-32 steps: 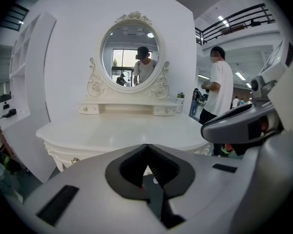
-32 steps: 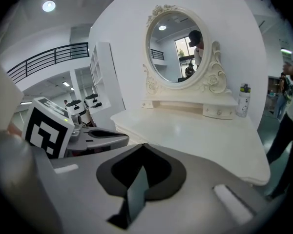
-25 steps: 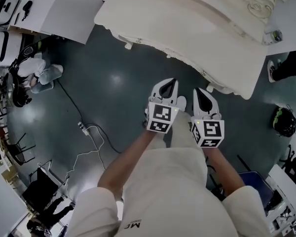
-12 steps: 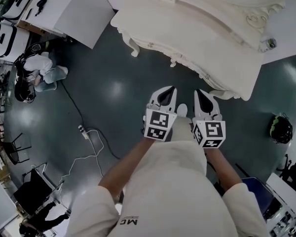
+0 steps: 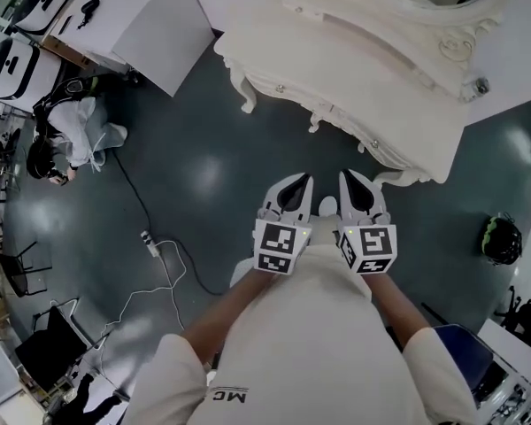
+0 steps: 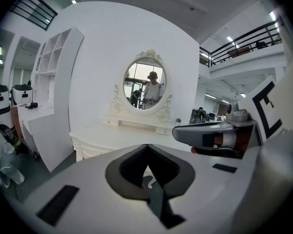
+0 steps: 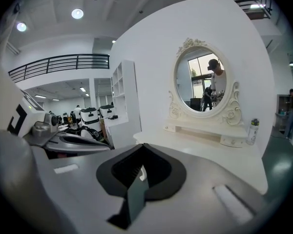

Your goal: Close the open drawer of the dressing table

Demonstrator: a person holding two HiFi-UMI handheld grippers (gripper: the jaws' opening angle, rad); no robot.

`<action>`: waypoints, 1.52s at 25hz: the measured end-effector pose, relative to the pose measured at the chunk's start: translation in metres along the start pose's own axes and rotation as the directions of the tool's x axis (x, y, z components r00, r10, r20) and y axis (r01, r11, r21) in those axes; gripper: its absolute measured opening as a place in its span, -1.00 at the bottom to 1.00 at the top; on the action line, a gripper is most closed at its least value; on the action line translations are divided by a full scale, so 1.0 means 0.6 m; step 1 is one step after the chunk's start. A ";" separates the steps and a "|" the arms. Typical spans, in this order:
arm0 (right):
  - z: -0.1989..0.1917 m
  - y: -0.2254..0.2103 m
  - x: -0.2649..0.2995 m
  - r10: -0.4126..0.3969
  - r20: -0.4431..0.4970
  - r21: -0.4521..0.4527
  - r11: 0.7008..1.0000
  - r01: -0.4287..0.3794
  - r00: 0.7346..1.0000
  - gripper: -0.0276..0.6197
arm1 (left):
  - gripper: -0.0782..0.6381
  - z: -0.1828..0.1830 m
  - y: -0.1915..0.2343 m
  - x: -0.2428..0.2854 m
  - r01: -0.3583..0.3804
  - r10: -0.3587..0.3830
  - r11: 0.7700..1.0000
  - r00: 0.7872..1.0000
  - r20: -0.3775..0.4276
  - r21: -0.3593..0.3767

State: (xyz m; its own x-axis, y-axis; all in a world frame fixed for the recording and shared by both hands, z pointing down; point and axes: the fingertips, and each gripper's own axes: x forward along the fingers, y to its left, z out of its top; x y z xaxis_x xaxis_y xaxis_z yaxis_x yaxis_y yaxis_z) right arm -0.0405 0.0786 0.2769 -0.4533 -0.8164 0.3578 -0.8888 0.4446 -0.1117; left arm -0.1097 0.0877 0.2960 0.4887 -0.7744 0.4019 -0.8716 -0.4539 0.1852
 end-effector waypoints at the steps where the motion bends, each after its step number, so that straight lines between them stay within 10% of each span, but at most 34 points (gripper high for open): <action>1: 0.003 0.009 -0.001 0.008 0.004 -0.007 1.000 -0.008 1.000 -0.91 | -0.76 -0.002 0.000 -0.007 -0.002 0.002 1.000 1.000 0.001 0.002; 38: -0.020 0.132 -0.001 0.108 -0.085 -0.053 0.992 -0.113 0.990 -0.91 | -0.76 -0.002 0.034 -0.055 0.049 -0.051 0.997 0.998 0.038 0.059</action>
State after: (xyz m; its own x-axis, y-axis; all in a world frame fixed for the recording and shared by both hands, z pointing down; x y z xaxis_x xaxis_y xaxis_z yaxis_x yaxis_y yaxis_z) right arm -0.1099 0.1189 0.2790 -0.5395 -0.7292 0.4210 -0.8269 0.5530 -0.1021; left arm -0.1439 0.1046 0.2876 0.5337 -0.7663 0.3577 -0.8429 -0.5164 0.1512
